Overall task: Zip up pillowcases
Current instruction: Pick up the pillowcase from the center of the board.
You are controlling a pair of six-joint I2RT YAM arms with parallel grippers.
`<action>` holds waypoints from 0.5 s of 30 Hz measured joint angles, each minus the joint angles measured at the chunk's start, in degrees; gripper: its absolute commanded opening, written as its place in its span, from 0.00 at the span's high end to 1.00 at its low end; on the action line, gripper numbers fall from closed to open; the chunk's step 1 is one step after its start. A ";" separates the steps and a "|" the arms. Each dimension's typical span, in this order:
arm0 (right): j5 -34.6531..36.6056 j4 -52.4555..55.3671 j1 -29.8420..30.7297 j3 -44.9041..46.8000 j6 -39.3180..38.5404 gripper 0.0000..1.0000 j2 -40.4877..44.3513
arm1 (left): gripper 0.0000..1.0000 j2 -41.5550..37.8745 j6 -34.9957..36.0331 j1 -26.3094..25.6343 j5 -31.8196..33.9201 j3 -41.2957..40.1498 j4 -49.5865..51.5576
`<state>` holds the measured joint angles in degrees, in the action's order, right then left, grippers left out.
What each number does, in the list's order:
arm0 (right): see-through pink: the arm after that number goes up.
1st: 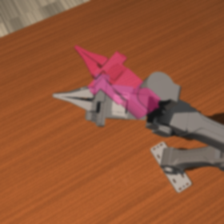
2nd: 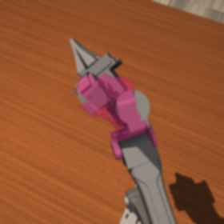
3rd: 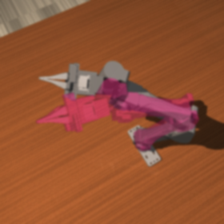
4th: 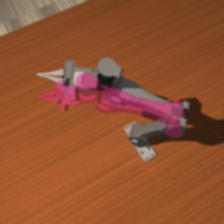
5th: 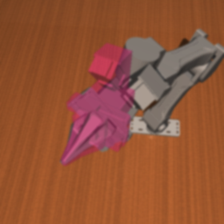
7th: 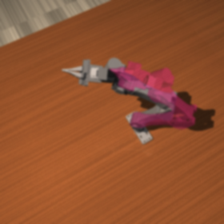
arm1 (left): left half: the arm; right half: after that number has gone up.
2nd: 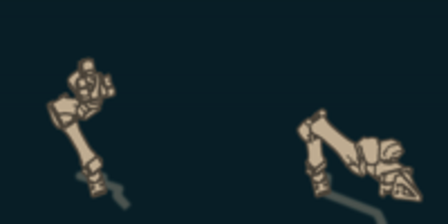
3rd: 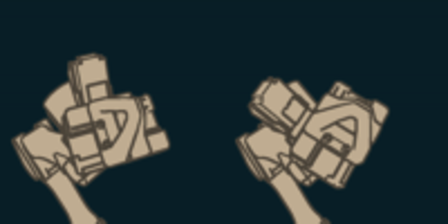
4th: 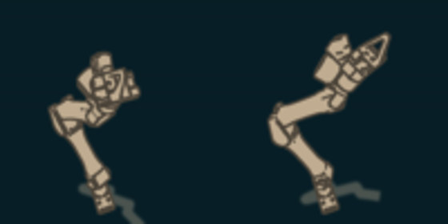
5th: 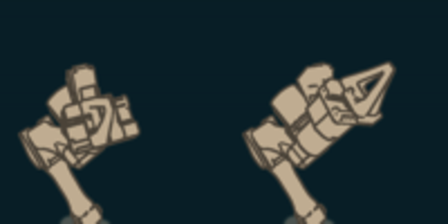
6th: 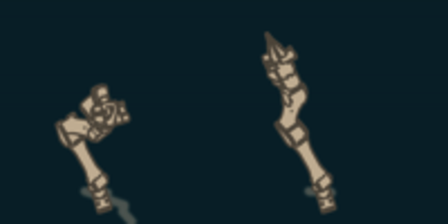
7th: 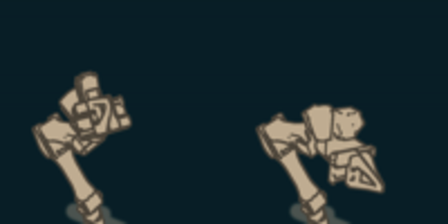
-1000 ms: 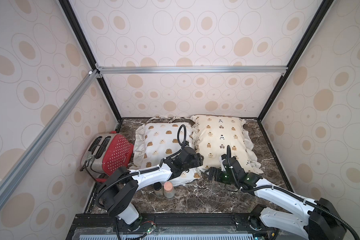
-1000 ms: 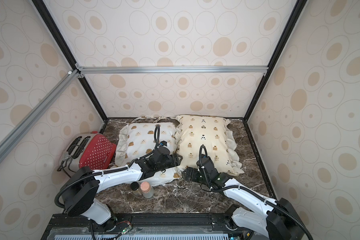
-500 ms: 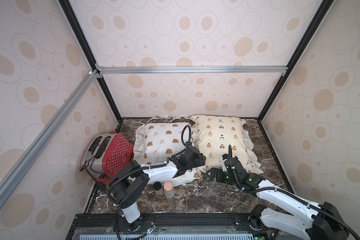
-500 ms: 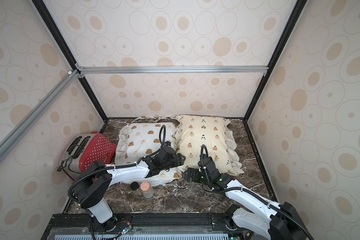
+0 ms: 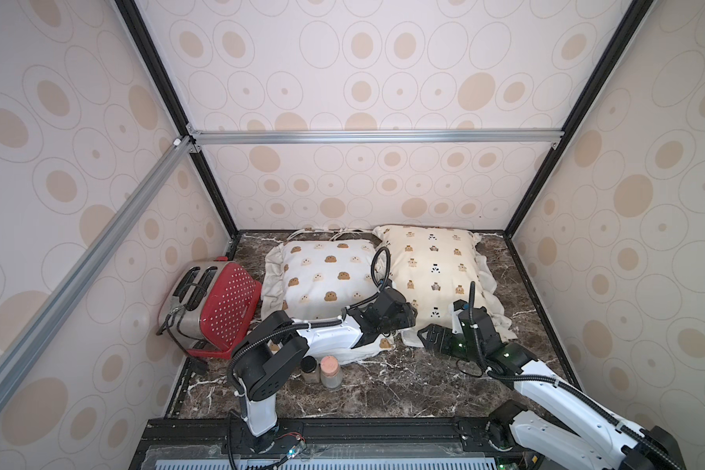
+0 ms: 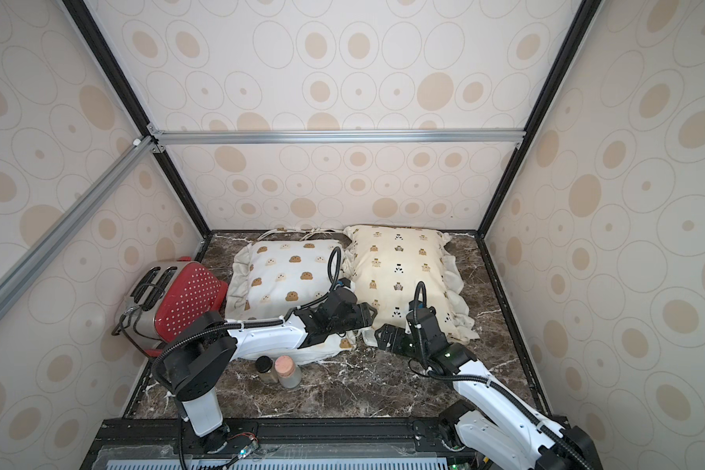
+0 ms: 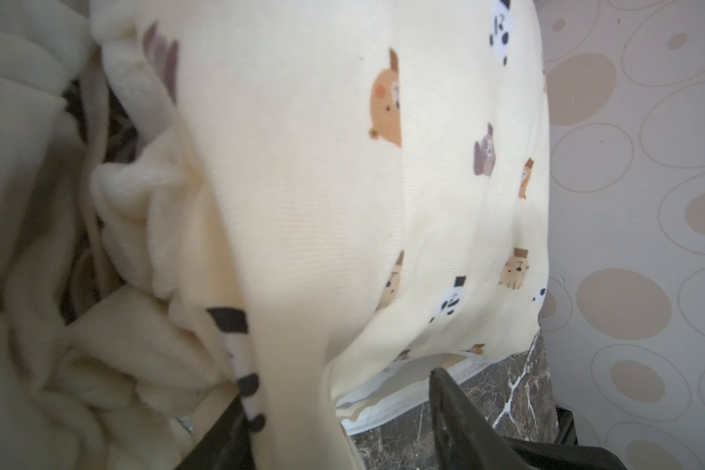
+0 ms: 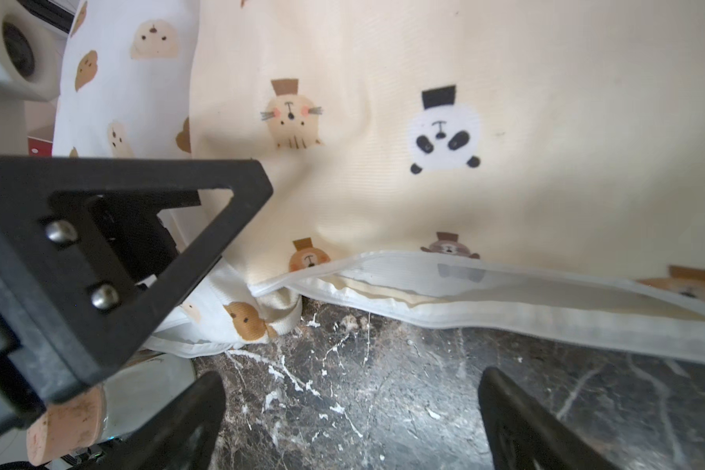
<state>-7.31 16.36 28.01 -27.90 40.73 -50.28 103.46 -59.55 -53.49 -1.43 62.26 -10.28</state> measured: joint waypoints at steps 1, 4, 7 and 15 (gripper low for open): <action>-0.26 0.24 -0.22 0.00 -0.13 0.01 0.46 | 0.40 -0.28 -0.02 -0.20 0.04 -0.04 0.00; -1.46 0.85 -0.63 0.07 -0.79 0.00 1.51 | 0.40 -1.88 0.00 -0.35 0.70 -1.09 0.09; -2.62 1.03 -0.68 0.17 -1.51 0.00 1.55 | 0.40 -4.90 -0.02 -0.35 1.86 -3.08 1.22; -7.80 0.94 -0.70 0.31 -2.58 0.00 0.50 | 0.46 -10.67 -1.75 -0.35 4.74 -11.10 0.42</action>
<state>-15.11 17.30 27.31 -27.59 38.15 -49.78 92.79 -61.30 -53.84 3.31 51.16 -9.87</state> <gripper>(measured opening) 0.996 0.553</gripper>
